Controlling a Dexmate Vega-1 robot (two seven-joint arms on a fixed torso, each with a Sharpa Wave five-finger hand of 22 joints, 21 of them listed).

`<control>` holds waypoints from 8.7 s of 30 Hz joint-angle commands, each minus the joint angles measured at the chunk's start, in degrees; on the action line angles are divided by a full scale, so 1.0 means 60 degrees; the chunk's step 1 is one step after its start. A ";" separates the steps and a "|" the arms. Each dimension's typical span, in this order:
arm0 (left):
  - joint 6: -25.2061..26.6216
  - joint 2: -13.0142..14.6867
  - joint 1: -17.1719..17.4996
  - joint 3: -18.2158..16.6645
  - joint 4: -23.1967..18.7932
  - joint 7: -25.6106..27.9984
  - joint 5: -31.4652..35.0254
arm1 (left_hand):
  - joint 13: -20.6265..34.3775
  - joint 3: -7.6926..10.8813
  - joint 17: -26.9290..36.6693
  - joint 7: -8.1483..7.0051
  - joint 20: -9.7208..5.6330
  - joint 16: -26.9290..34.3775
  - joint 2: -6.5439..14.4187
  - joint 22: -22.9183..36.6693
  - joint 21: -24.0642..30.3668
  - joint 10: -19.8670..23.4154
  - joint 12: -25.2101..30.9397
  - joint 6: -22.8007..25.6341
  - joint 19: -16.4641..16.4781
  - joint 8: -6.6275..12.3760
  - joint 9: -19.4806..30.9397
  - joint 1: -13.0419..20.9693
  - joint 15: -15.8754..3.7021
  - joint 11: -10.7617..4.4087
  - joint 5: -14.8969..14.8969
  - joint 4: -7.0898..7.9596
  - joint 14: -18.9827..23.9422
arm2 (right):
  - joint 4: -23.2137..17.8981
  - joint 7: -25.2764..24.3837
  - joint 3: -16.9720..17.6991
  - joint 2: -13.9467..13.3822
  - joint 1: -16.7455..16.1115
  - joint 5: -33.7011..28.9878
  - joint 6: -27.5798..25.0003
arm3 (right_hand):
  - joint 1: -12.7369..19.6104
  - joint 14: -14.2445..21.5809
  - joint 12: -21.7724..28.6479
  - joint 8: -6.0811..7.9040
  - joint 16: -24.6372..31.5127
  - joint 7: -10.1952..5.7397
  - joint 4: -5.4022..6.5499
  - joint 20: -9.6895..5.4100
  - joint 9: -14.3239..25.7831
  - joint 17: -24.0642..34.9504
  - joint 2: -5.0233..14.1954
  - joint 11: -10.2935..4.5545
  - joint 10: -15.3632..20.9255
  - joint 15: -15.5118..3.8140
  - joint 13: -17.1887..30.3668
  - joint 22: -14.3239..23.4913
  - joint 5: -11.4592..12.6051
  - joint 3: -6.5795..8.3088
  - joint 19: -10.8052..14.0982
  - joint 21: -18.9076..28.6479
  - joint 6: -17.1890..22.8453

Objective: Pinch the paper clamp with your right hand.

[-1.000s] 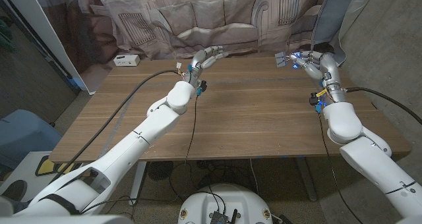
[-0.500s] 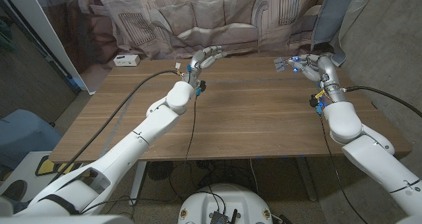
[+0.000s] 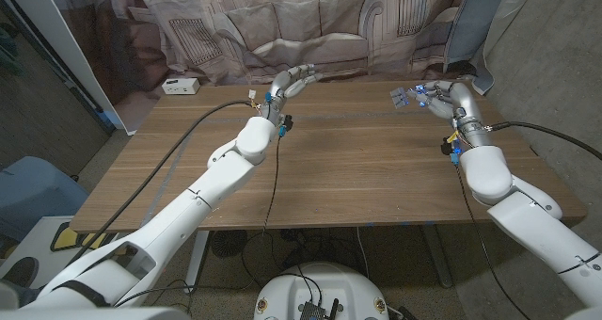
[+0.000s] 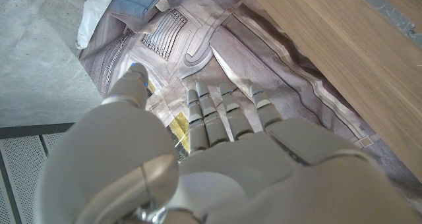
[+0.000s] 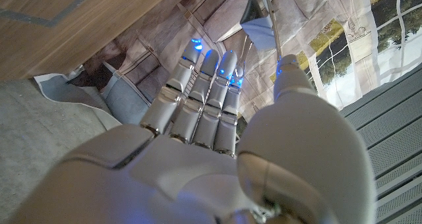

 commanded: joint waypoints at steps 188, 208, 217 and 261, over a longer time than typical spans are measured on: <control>-0.0781 0.0613 0.1199 -0.1126 0.0414 -0.0662 -0.2824 | -0.0688 -0.0571 0.0106 0.0850 -0.0023 0.0042 0.0619 0.0074 0.0143 -0.1503 -0.0072 -0.1199 -0.0170 0.0016 -0.0109 -0.3236 0.0738 0.1257 -0.0337 0.1161 -0.0844 | 0.1862 0.3261 -0.6122 -0.1107 0.4123 -0.5174 -0.5026 | -0.1744 -0.3613 -0.2460 -0.2261 -0.1382 -0.0196 0.0022 0.0609 -0.0007 0.0217 -0.0345 0.0460 -0.4250 0.1065 -0.0552 0.0030 -0.0193 -0.0840 -0.2262 -0.0936 -0.3214; -0.0897 0.0591 0.1246 -0.1152 0.0435 -0.0628 -0.2815 | -0.0739 -0.0498 0.0100 0.0872 -0.0022 0.0046 0.0691 0.0074 0.0140 -0.1509 -0.0050 -0.1144 -0.0160 0.0031 -0.0110 -0.3220 0.0726 0.1284 -0.0315 0.1096 -0.0843 | 0.1589 0.2737 -0.5416 -0.1158 0.3664 -0.4248 -0.4726 | -0.2408 -0.4076 -0.2792 -0.2188 -0.1311 0.0162 0.0206 0.0598 -0.0203 -0.0021 -0.0494 0.0747 -0.4797 0.1248 -0.0509 0.0013 -0.0156 -0.1085 -0.2389 -0.0858 -0.4077; -0.0958 0.0724 0.1338 -0.1257 0.0379 -0.0694 -0.2859 | -0.0764 -0.0466 0.0099 0.0865 -0.0021 0.0048 0.0720 0.0073 0.0134 -0.1500 -0.0036 -0.1114 -0.0169 0.0038 -0.0111 -0.3216 0.0736 0.1260 -0.0308 0.1065 -0.0843 | 0.1445 0.2011 -0.4969 -0.1038 0.3298 -0.3704 -0.4450 | -0.3053 -0.4198 -0.2805 -0.1853 -0.1366 0.0130 0.0500 0.0581 -0.0253 -0.0231 -0.0402 0.0764 -0.4449 0.1219 -0.0632 -0.0018 -0.0209 -0.1241 -0.2532 -0.0925 -0.3362; -0.2029 0.1285 0.2229 -0.2011 0.0160 -0.1023 -0.3122 | -0.1000 -0.0303 0.0072 0.1160 -0.0381 -0.0017 0.0729 0.0010 0.0040 -0.1820 -0.0114 -0.1804 -0.0373 -0.0140 -0.0134 -0.3193 0.0725 0.1597 -0.0295 0.0768 -0.1087 | 0.2719 0.0393 -0.2654 -0.0136 0.2071 -0.0031 0.1908 | -0.3835 -0.4656 -0.3191 -0.1903 -0.1472 0.0501 0.0766 0.0462 -0.0427 -0.1127 -0.0104 0.1179 -0.4514 0.1081 -0.1258 -0.0098 -0.0171 -0.1299 -0.3196 -0.1081 -0.3630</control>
